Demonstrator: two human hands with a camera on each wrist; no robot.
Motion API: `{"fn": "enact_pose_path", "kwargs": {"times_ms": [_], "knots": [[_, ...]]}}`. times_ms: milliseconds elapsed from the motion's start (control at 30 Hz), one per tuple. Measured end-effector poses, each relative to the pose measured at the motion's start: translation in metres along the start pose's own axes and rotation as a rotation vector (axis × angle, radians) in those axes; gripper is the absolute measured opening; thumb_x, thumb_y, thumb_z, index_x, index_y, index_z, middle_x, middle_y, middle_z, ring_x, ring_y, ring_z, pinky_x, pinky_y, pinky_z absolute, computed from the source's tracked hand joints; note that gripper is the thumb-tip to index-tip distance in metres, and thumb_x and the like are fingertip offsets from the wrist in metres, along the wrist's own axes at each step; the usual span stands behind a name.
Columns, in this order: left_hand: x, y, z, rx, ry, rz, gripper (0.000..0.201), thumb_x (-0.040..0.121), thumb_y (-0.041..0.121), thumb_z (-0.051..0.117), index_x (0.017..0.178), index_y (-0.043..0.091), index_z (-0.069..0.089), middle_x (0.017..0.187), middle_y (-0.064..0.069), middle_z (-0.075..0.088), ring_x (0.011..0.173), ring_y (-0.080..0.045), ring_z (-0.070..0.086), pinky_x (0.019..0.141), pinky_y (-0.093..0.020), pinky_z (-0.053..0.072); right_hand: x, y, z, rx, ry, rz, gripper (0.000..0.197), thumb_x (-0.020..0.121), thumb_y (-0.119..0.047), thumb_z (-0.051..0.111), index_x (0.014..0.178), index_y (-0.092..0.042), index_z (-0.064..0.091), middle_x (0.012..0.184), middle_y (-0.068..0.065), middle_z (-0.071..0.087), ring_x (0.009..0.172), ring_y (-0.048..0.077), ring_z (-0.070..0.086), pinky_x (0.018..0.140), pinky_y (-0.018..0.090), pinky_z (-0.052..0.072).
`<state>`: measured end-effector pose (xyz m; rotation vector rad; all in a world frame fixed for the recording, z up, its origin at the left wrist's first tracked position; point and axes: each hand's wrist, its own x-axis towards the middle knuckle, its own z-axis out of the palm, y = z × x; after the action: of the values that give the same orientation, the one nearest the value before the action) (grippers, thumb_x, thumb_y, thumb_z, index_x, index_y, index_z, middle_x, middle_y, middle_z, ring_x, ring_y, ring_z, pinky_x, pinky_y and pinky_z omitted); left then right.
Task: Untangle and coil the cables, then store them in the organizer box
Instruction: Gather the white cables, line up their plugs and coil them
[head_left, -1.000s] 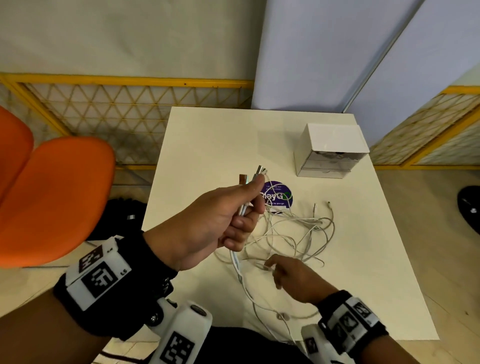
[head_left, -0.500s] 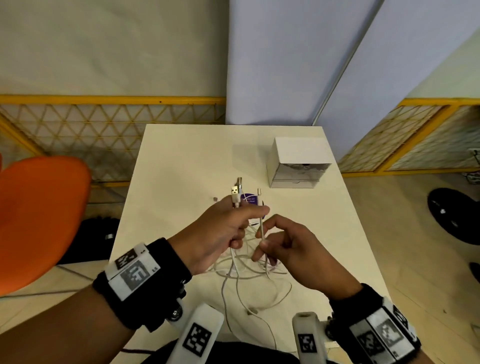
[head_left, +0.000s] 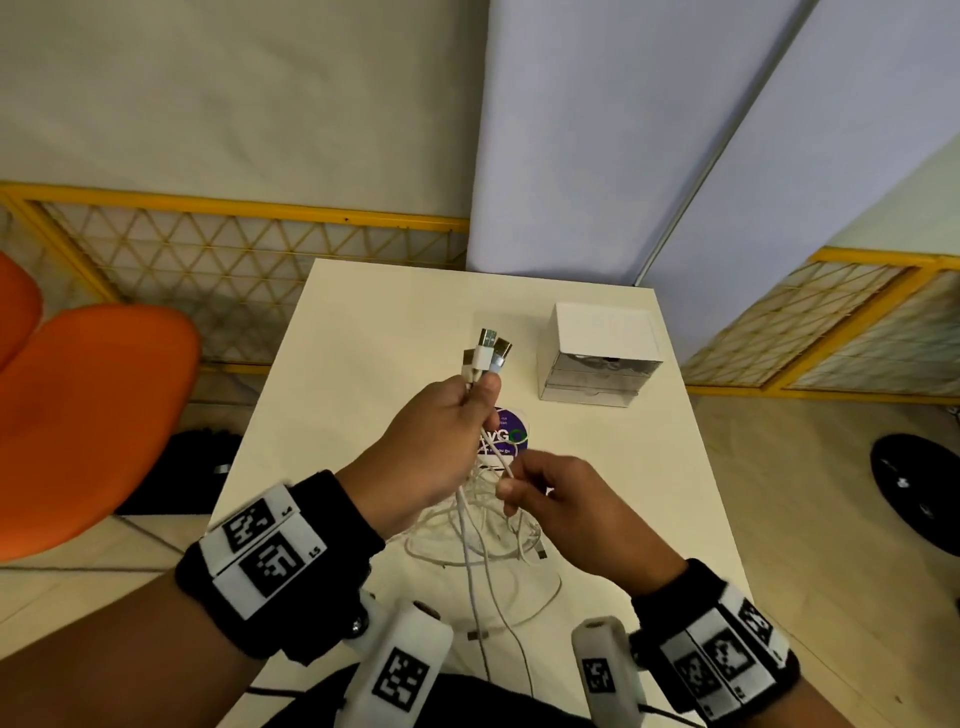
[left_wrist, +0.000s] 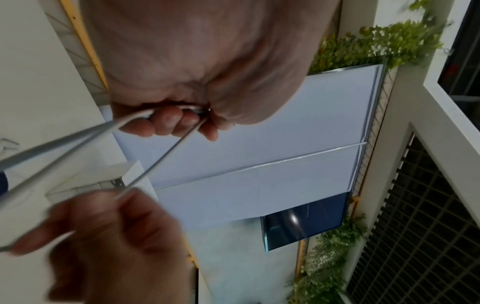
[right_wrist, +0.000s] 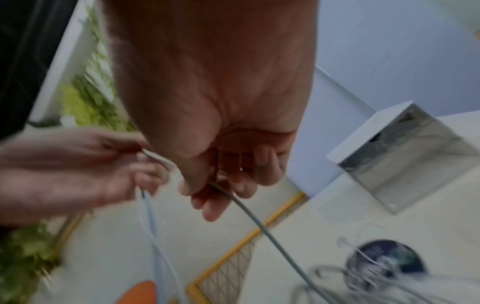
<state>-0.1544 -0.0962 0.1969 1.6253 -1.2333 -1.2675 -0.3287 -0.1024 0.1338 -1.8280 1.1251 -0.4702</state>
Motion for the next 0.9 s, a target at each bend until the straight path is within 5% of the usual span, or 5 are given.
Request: {"fn": "enact_pose_path", "kwargs": {"times_ms": [233,333,433,633,900], "knots": [[-0.023,0.015,-0.001,-0.253,-0.099,0.001,0.044,0.104,0.039,0.042,0.07,0.012,0.046,0.068,-0.007,0.058,0.076,-0.029,0.06,0.098,-0.055,0.049,-0.007,0.101,0.028,-0.082,-0.101,0.108,0.024,0.101,-0.02,0.053,0.084,-0.011,0.068,0.074,-0.004,0.067,0.064,0.008,0.059,0.068,0.026,0.048],[-0.031,0.024,-0.003,-0.42,-0.164,0.007,0.041,0.102,0.038,0.044,0.071,0.01,0.042,0.061,-0.004,0.037,0.059,-0.022,0.042,0.076,-0.05,0.053,-0.008,0.142,0.041,-0.155,-0.128,0.197,0.025,0.101,-0.02,0.054,0.086,-0.005,0.067,0.067,-0.007,0.062,0.065,0.004,0.059,0.073,0.033,0.049],[-0.032,0.034,-0.009,-0.488,-0.168,0.006,0.039,0.1,0.038,0.047,0.072,0.011,0.042,0.062,-0.001,0.027,0.054,-0.015,0.026,0.058,-0.033,0.033,-0.006,0.16,0.051,-0.221,-0.138,0.248,0.031,0.102,-0.026,0.051,0.089,-0.002,0.066,0.075,0.007,0.067,0.072,0.018,0.062,0.076,0.04,0.049],[-0.026,0.032,-0.019,-0.266,-0.198,-0.04,0.031,0.095,0.029,0.064,0.071,0.012,0.053,0.051,0.003,0.024,0.047,-0.014,0.019,0.049,-0.028,0.019,0.013,0.124,0.032,-0.265,-0.025,0.094,0.027,0.103,-0.021,0.05,0.087,-0.008,0.067,0.082,-0.008,0.074,0.064,-0.011,0.057,0.066,0.02,0.04],[-0.024,0.006,0.001,-0.216,-0.15,-0.146,0.018,0.091,0.029,0.072,0.082,0.013,0.072,0.048,0.007,0.025,0.048,-0.014,0.015,0.048,-0.025,0.013,0.016,0.029,-0.017,-0.26,0.127,-0.206,0.031,0.102,-0.033,0.05,0.075,-0.021,0.061,0.05,-0.009,0.047,0.049,0.014,0.045,0.055,0.034,0.038]]}}
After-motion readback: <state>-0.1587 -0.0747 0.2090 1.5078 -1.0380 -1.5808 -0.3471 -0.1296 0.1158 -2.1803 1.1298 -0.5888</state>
